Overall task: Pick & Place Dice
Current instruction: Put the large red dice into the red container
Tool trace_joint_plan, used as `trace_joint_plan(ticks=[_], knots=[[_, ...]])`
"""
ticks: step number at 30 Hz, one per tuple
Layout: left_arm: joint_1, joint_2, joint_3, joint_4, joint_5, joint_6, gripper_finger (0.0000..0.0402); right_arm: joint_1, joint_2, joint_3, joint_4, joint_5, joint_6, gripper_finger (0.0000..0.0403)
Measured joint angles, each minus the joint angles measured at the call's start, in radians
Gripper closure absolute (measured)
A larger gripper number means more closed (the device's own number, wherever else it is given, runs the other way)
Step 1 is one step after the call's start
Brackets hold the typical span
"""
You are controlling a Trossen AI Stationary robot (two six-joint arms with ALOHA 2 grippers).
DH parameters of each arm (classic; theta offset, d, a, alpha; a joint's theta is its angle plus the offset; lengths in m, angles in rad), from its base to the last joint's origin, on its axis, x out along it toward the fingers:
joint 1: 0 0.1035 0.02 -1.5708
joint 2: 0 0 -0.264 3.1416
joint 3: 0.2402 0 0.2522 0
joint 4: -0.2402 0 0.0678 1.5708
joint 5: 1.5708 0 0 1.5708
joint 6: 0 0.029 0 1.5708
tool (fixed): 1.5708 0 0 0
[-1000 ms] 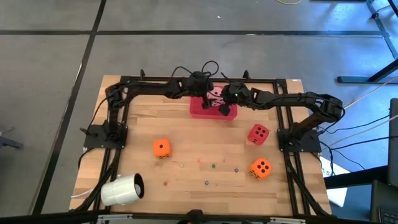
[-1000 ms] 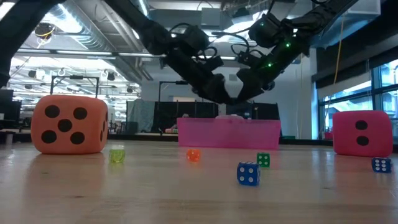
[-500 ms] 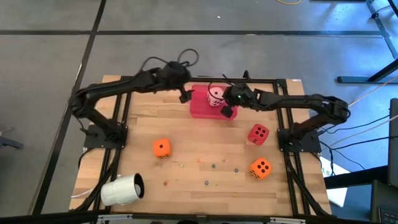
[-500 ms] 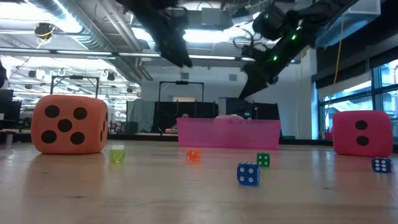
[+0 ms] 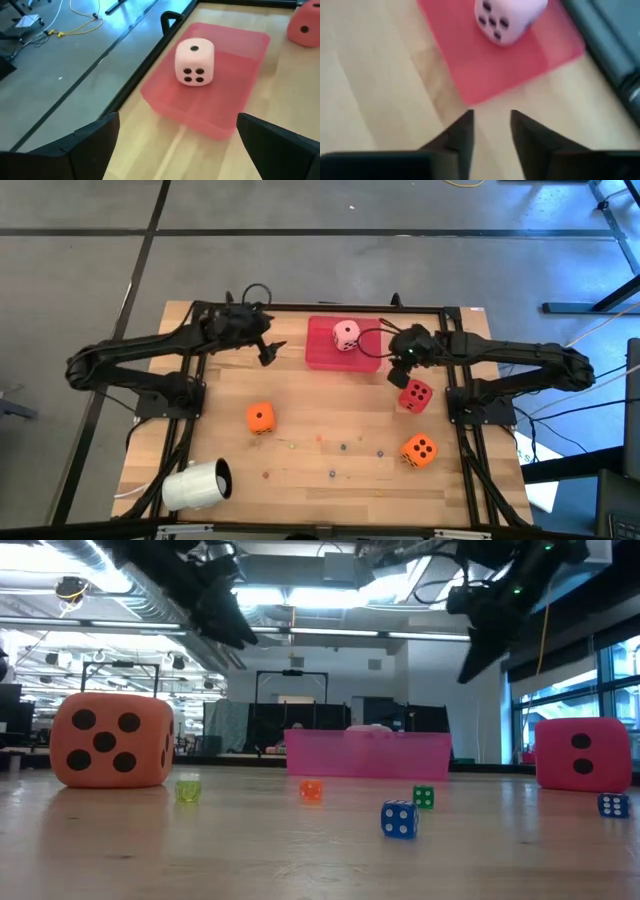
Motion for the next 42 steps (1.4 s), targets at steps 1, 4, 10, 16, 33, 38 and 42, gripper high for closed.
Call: trace_joint_plan(ticks=[1, 4, 10, 16, 33, 38, 42], knots=[[-0.002, -0.016, -0.023, 0.015, 0.0, -0.01, 0.0003, 0.007, 0.001, 0.0, -0.019, -0.002, 0.05, 0.0251], [-0.011, -0.055, -0.078, 0.04, -0.001, -0.039, 0.0003, 0.025, 0.006, 0.0, -0.103, -0.003, 0.188, 0.0195], [-0.02, -0.1, -0.122, 0.042, -0.001, -0.042, 0.0003, 0.048, 0.038, 0.0, -0.276, -0.051, 0.321, 0.0096], [-0.02, -0.113, -0.122, 0.042, -0.001, -0.041, 0.0003, 0.058, 0.076, 0.0, -0.299, -0.047, 0.326, 0.0033], [-0.02, -0.115, -0.122, 0.065, -0.001, -0.038, 0.0003, 0.058, 0.079, 0.0, -0.291, -0.077, 0.271, 0.0008], [-0.02, -0.115, -0.122, 0.065, -0.001, -0.038, 0.0003, 0.058, 0.079, 0.0, -0.291, -0.078, 0.27, 0.0004], [-0.02, -0.114, -0.122, 0.064, -0.001, -0.038, 0.0003, 0.058, 0.079, 0.0, -0.291, -0.078, 0.27, 0.0003]])
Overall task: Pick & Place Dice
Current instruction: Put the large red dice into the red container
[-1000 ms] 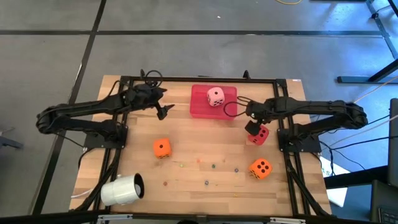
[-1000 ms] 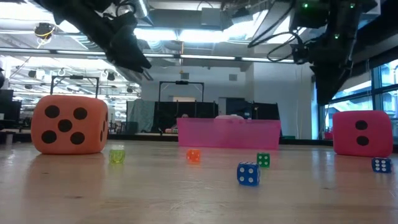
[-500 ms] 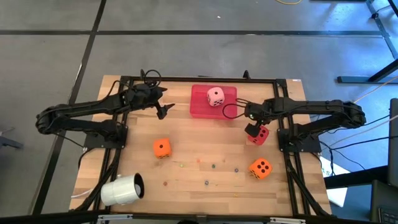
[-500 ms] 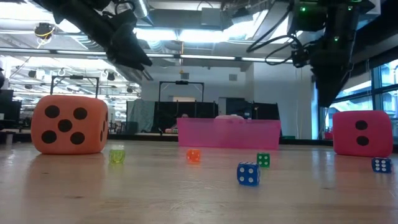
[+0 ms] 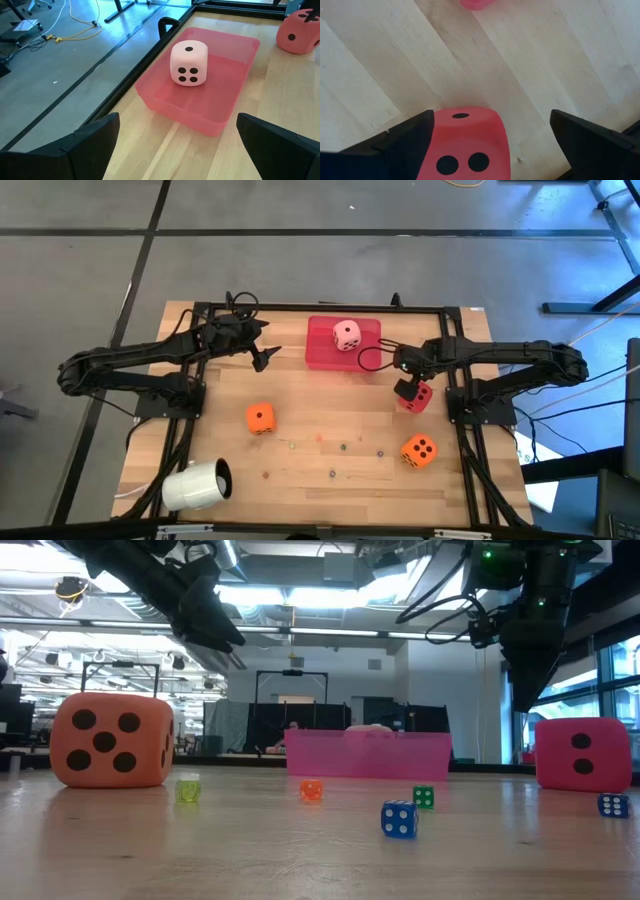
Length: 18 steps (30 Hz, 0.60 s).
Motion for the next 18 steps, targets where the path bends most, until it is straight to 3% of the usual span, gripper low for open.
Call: trace_joint_plan(ticks=[18], knots=[[0.0, 0.001, 0.0, -0.001, 0.0, 0.0, 0.0003, 0.0, 0.0, 0.0, 0.017, -0.012, 0.056, 0.0003]])
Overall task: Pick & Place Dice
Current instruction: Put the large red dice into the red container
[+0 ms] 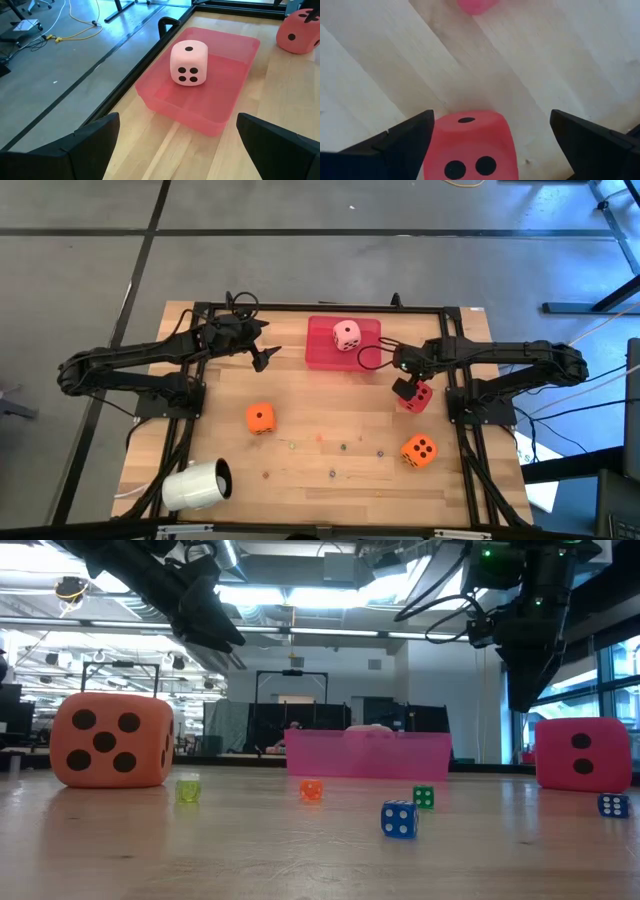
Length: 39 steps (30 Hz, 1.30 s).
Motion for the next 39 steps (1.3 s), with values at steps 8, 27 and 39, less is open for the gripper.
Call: trace_joint_plan(ticks=[8, 27, 39], knots=[[0.0, 0.0, 0.0, -0.002, 0.0, 0.0, 0.0003, -0.001, 0.0, 0.0, 0.036, -0.017, 0.0, 0.0003], [0.0, 0.0, 0.001, -0.007, 0.0, -0.001, 0.0003, -0.001, 0.0, 0.0, 0.051, -0.013, 0.027, 0.0003], [0.0, 0.0, 0.001, -0.008, 0.0, -0.002, 0.0003, -0.001, 0.0, 0.0, 0.043, -0.069, -0.026, 0.0003]])
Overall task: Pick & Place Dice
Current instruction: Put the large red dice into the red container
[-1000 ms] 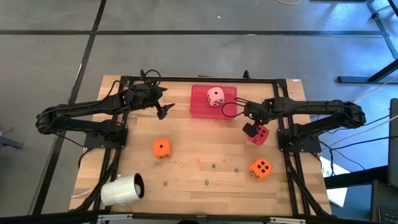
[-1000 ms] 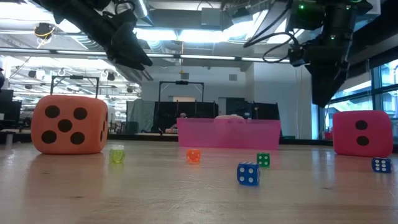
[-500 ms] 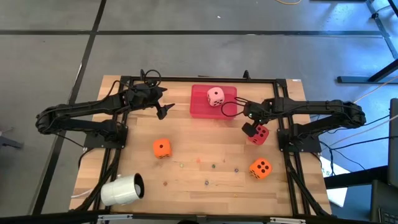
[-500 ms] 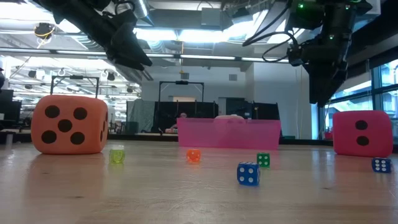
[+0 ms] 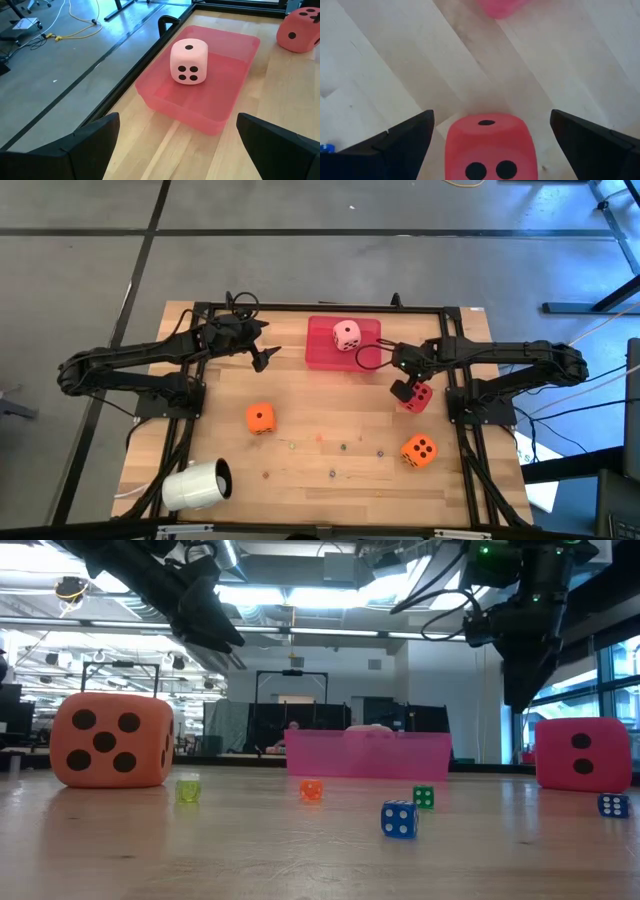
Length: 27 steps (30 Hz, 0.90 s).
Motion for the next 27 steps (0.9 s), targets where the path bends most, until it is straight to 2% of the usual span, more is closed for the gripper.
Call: trace_joint_plan(ticks=[14, 20, 27], knots=[[0.0, 0.0, 0.0, 0.0, 0.0, 0.002, 0.0003, 0.001, 0.0, 0.0, 0.006, -0.009, -0.004, 0.0003], [0.0, 0.0, 0.0, 0.0, 0.0, 0.002, 0.0003, 0.001, 0.0, 0.0, 0.014, 0.004, -0.078, 0.0003], [0.0, 0.0, 0.0, 0.0, 0.0, 0.002, 0.0003, 0.001, 0.0, 0.0, 0.019, 0.004, -0.007, 0.0003]])
